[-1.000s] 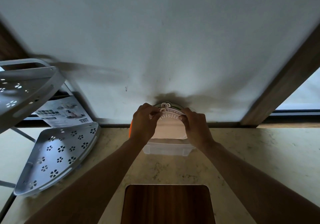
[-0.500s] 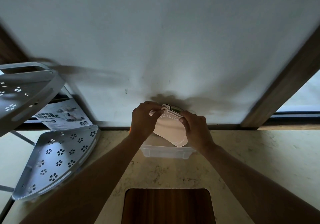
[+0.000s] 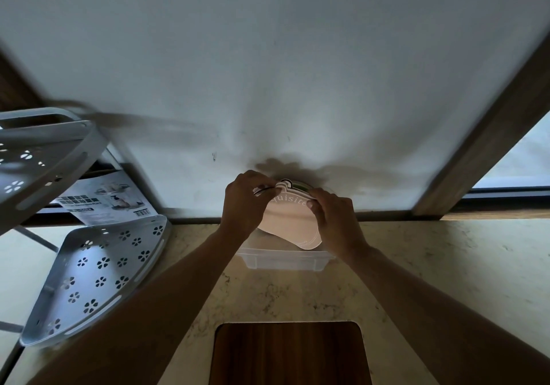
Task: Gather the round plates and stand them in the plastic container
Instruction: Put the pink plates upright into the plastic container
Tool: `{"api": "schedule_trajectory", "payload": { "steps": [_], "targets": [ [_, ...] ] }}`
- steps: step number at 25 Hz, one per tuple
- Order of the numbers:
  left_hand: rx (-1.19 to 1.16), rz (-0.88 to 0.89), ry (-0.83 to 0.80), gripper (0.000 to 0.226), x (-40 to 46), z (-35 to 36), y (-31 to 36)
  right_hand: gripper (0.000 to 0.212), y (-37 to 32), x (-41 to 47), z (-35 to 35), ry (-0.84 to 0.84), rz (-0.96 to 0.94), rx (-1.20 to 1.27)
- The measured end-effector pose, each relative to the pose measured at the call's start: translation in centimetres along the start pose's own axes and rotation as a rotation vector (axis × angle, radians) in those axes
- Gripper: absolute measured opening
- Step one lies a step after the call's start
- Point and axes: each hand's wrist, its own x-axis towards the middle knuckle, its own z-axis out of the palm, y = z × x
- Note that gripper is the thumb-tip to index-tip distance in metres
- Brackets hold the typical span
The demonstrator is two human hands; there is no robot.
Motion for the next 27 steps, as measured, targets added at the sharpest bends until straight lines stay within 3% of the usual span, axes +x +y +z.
{"api": "schedule_trajectory", "payload": {
  "steps": [10,16,23,27],
  "targets": [
    [-0.117,0.039,-0.036,0.015,0.4,0.0,0.4,0.017,0.0,0.0,0.2,0.026,-0.027,-0.018],
    [-0.227,-0.002,-0.077,0.042,0.3,-0.2,1.5,0.025,0.1,0.1,0.5,0.046,-0.037,-0.004],
    [-0.267,-0.108,-0.115,0.021,1.2,-0.2,1.2,0.022,0.3,-0.1,0.4,0.006,-0.047,-0.029],
    [-0.235,-0.045,-0.092,0.02,1.5,-0.2,2.2,0.018,0.2,0.5,-0.1,-0.013,-0.006,-0.047]
  ]
}}
